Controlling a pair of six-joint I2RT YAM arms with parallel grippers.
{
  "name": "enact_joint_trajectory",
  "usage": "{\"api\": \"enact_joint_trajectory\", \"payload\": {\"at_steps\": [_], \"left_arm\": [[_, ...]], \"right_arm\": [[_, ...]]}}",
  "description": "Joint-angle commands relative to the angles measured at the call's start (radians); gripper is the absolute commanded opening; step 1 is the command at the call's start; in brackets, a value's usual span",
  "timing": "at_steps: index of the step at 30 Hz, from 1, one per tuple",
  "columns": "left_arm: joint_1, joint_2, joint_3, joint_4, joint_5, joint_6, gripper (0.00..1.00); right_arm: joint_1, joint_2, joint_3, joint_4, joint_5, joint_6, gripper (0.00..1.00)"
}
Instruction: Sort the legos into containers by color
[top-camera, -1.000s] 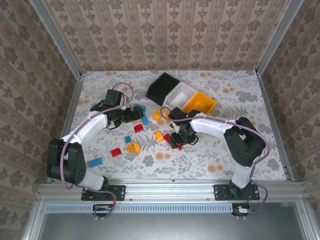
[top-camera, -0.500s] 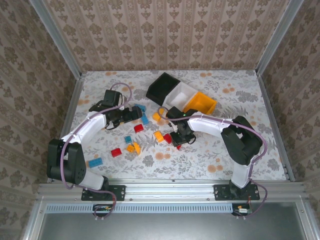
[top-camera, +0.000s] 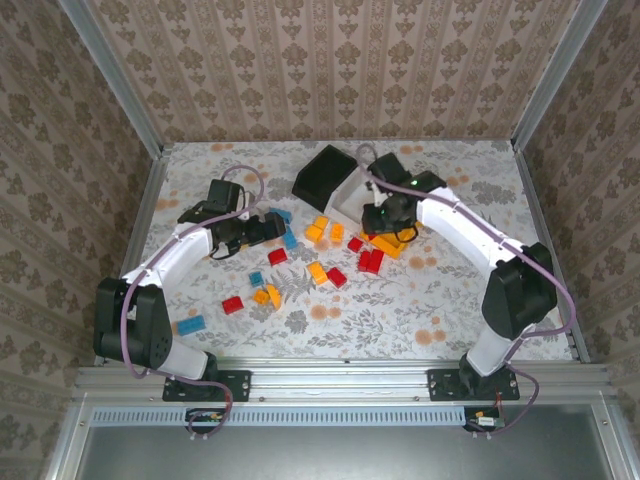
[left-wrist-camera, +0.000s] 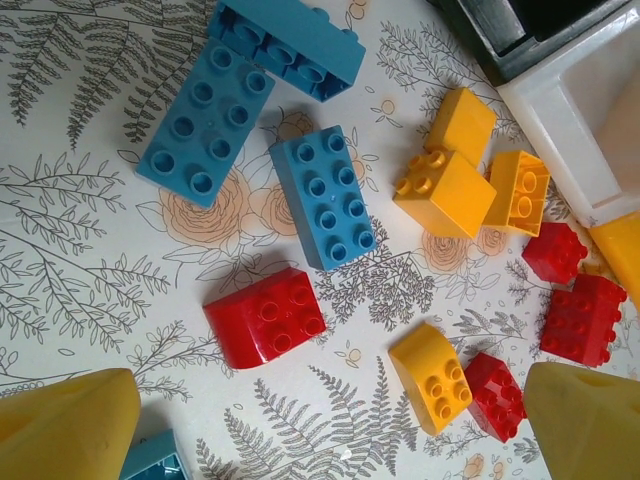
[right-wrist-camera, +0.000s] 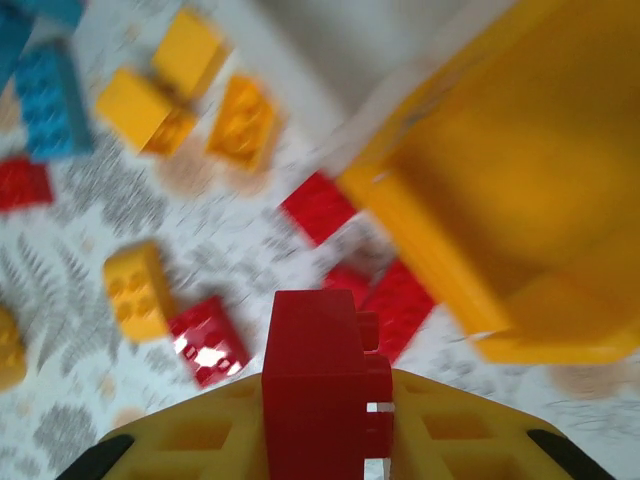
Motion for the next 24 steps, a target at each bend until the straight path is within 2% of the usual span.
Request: {"api": "enact_joint_trajectory", "payload": {"at_steps": [1,5,14,24], "left_arm": [[-0.017,0.007,0.052,-0.023,0.012,0.022,1.00],[-0.052,0.024,0.083,-0.065,-0.013,0.050,1.00],[-0.086,0.031,0.091,-0.103,-0.022,0.049,1.00],[-0.088,0.042,0.085,-0.080,-0.011,0.029,1.00]], "right_arm": [[-0.066,0.082,0.053,-0.106,0.102,0.007,0.29],[-0.135,0.179,0.092,-0.086,0.118,-0.005,0.29],[-0.186,0.360,0.154,-0.056,0.121,-0.045,0.32],[-0.187,0.341,0.194,-0.072,0.119,-0.059,0.55]]}}
